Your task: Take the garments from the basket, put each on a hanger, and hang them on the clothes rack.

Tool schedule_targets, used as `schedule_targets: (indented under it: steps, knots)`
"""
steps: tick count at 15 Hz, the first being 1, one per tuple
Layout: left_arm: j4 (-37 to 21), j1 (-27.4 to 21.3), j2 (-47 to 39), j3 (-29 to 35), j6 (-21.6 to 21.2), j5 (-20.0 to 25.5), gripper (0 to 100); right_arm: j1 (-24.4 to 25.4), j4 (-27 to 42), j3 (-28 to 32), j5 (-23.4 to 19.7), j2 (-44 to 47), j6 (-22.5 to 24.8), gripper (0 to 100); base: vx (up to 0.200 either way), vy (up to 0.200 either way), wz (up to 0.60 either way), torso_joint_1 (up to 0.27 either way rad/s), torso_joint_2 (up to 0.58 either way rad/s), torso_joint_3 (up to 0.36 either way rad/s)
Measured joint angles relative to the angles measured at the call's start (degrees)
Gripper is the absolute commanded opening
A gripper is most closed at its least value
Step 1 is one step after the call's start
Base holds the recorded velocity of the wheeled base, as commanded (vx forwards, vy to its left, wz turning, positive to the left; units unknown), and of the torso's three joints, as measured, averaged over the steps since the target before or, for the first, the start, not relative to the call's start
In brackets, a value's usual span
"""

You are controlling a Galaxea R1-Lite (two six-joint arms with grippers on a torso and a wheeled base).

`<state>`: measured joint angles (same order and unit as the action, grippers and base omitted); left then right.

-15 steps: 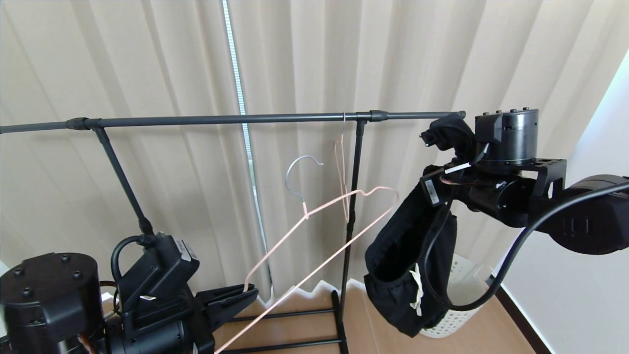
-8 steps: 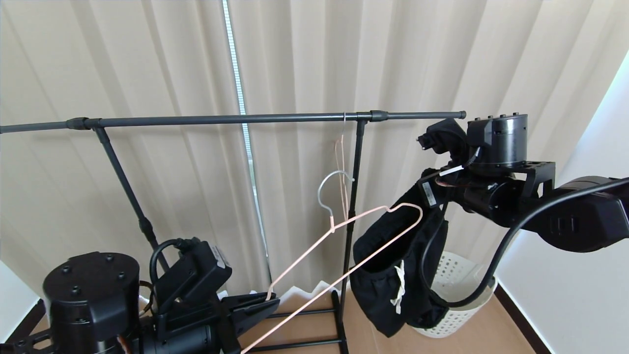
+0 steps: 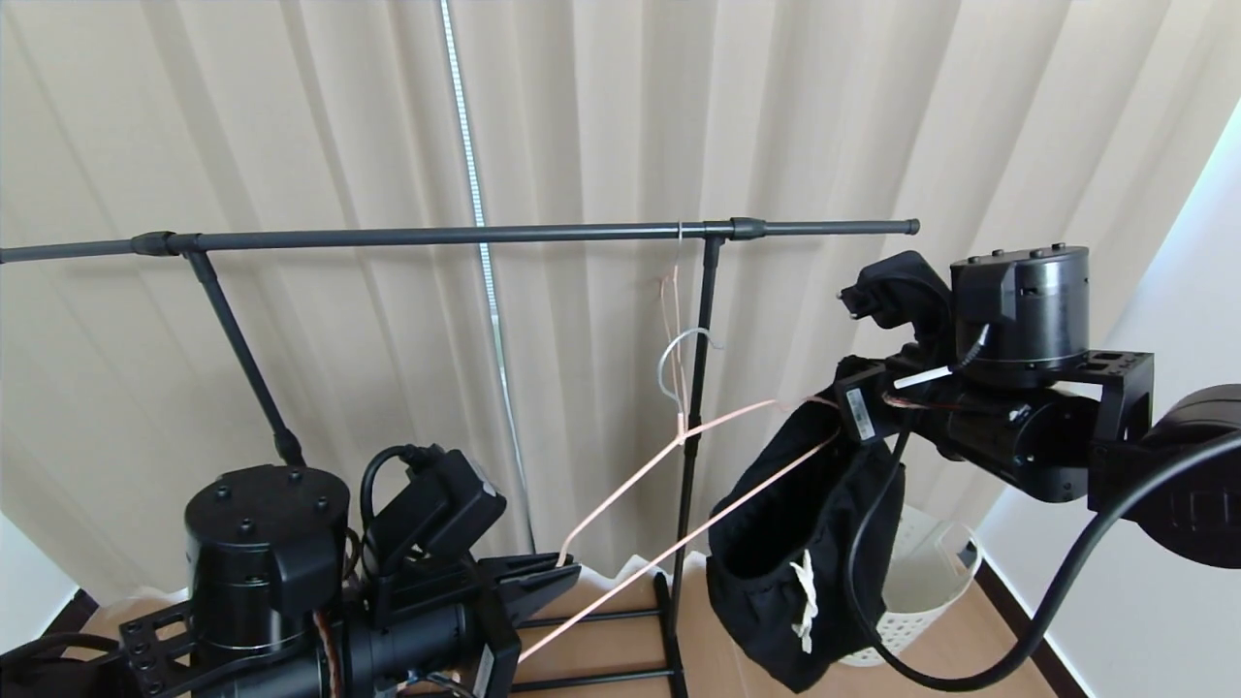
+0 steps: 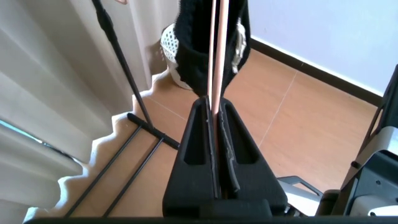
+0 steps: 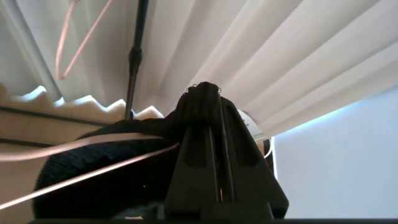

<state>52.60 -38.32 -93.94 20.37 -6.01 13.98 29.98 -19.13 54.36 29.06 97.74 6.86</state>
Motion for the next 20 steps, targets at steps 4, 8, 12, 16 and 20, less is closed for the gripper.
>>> schedule_targets:
  steps: [4, 8, 12, 16, 20]
  knots:
    - [1.83, -1.04, -2.69, 1.26, 0.02, -1.27, 0, 4.19, 0.35, -1.22, 1.58, -0.56, -5.89, 0, 0.000, 0.000, 0.00, 0.000, 0.00, 0.000]
    - [2.93, -1.21, -3.19, 1.34, 0.10, -1.32, 0, 8.06, 0.63, -1.48, 1.65, -0.83, -10.80, 0, 0.000, 0.000, 0.00, 0.000, 0.00, 0.000]
    - [3.67, -1.48, -3.24, 1.16, 0.07, -1.34, 0, 12.93, 0.66, -1.28, 1.62, -1.13, -16.43, 0, 0.000, 0.000, 0.00, 0.000, 0.00, 0.000]
    - [8.70, -1.48, -3.24, -0.83, 0.05, -1.34, 0, 16.49, 0.27, -0.26, 1.65, -1.30, -20.35, 0, 0.000, 0.000, 0.00, 0.000, 0.00, 0.000]
    - [13.32, -1.29, -3.24, -3.97, 0.10, -1.48, 0, 19.77, 0.06, 1.23, 1.07, -2.05, -24.08, 0, 0.000, 0.000, 0.00, 0.000, 0.00, 0.000]
